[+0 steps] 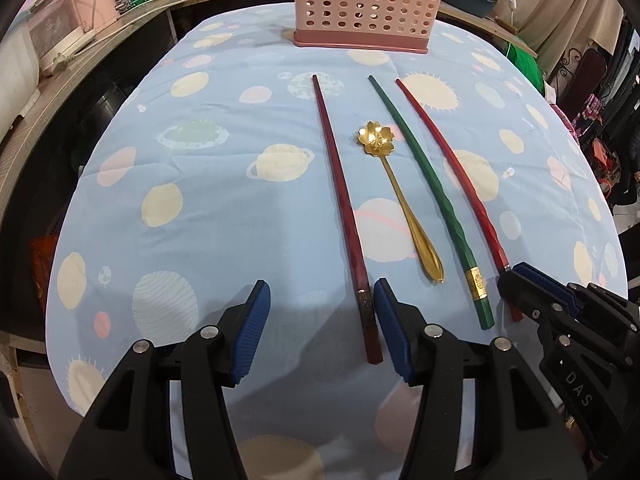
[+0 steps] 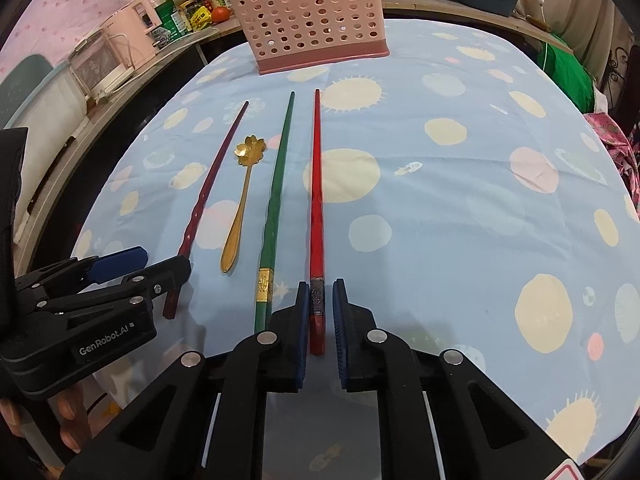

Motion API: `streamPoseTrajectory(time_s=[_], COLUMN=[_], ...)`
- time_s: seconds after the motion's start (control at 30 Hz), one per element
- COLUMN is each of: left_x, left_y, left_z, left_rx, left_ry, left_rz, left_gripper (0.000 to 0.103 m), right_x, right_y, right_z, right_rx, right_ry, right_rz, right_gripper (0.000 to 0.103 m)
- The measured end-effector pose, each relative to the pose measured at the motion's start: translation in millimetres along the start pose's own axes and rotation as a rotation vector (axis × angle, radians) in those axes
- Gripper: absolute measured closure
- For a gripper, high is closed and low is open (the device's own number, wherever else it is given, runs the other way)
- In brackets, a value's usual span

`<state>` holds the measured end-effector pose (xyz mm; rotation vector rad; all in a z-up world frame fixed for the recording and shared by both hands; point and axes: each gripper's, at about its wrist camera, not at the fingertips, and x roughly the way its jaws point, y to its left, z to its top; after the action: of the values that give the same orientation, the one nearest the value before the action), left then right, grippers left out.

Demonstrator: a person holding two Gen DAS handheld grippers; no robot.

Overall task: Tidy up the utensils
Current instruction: 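Grasp a dark red chopstick with the left tool while the right tool grasps a red chopstick, then lift both chopsticks and carry them over the pink basket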

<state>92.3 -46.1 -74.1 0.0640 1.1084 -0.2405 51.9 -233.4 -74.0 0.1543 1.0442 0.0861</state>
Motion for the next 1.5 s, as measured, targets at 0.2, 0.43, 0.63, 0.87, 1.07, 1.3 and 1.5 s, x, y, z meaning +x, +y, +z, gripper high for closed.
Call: streamPoseTrajectory(time_s=[0.2, 0.43, 0.63, 0.87, 1.07, 1.3, 1.5], left_x=[-3.8, -5.4, -5.5, -5.9, -13.7, -38.8, -68.1], left_y=[-0.8, -4.5, -4.8, -5.3, -2.5, 1.4, 10.2], left_z=[-6.5, -8.3, -7.6, -7.0, -4.4, 9.5, 32.7], left_rx=[0.005, 0.026, 0.03, 0.03, 0.016, -0.003, -0.04], left_ry=[0.0, -0.001, 0.003, 0.003, -0.013, -0.072, -0.137], left_rz=[-0.012, -0.018, -0.037, -0.049, -0.055, -0.072, -0.097], left_gripper=[0.056, 0.087, 0.096, 0.096, 0.096, 0.096, 0.096], right_x=[-0.2, -0.2, -0.2, -1.2, -9.1, -35.5, -69.3], right_y=[0.5, 0.1, -0.1, -0.6, 0.1, -3.9, -10.6], right_z=[-0.8, -0.9, -1.6, -1.4, 2.5, 18.7, 45.3], right_rx=[0.0, -0.002, 0.0, 0.006, 0.009, 0.035, 0.062], right_ry=[-0.002, -0.002, -0.002, 0.002, -0.017, -0.09, -0.19], right_rz=[0.0, -0.001, -0.002, 0.008, 0.013, 0.034, 0.051], right_gripper=[0.092, 0.092, 0.093, 0.095, 0.096, 0.096, 0.096])
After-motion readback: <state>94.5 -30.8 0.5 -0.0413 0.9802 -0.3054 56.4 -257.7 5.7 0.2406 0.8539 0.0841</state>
